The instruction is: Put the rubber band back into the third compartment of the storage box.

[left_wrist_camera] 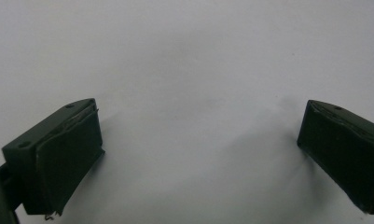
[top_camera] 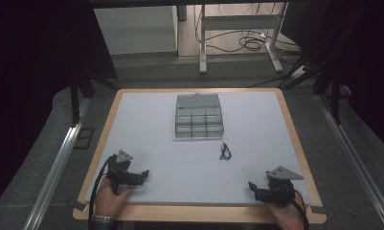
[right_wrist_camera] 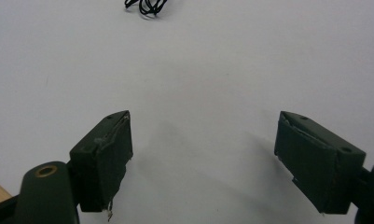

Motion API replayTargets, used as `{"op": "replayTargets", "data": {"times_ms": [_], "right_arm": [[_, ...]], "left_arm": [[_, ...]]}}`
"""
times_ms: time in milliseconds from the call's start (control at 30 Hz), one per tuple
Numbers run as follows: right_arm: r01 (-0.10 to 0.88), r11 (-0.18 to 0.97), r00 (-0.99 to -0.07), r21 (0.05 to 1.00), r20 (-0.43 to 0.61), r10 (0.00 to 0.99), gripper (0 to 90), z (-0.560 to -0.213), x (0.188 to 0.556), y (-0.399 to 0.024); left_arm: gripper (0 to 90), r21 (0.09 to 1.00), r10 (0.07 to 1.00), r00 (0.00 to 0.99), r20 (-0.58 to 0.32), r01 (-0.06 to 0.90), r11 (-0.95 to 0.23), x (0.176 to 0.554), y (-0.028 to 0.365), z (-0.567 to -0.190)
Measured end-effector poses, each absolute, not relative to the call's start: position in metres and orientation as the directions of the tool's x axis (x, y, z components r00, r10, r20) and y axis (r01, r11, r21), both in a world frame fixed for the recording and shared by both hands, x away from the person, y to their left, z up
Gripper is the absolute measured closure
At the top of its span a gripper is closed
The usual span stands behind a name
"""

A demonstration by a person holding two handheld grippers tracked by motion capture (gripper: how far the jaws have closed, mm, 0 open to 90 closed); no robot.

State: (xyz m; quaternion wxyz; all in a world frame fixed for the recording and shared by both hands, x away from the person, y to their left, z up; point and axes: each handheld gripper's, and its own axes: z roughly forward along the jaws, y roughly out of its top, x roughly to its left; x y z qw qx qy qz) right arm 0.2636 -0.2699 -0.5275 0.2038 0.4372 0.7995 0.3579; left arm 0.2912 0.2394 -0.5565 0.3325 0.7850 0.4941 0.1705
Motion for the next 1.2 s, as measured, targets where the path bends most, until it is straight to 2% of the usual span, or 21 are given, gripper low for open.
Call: {"op": "replayTargets", "data": {"times_ms": [567,933,1200], "right_arm": [[0.624,0.371,-0.535,0.688,0.029,0.845,25.7,-0.514,0.286,-0.267],[0.634,0.454,-0.574,0.626,-0.011,0.819,41.5,-0.505,0.307,-0.257],[0.643,0.494,-0.600,0.585,-0.017,0.800,48.3,-0.502,0.318,-0.251]], "left_arm": [[0.0,0.690,0.889,0.454,-0.060,0.662,-0.291,0.291,0.239,-0.556],[0.0,0.691,0.889,0.454,-0.060,0.662,-0.291,0.291,0.239,-0.556],[0.0,0.690,0.889,0.454,-0.060,0.662,-0.291,0.291,0.239,-0.556]]}}
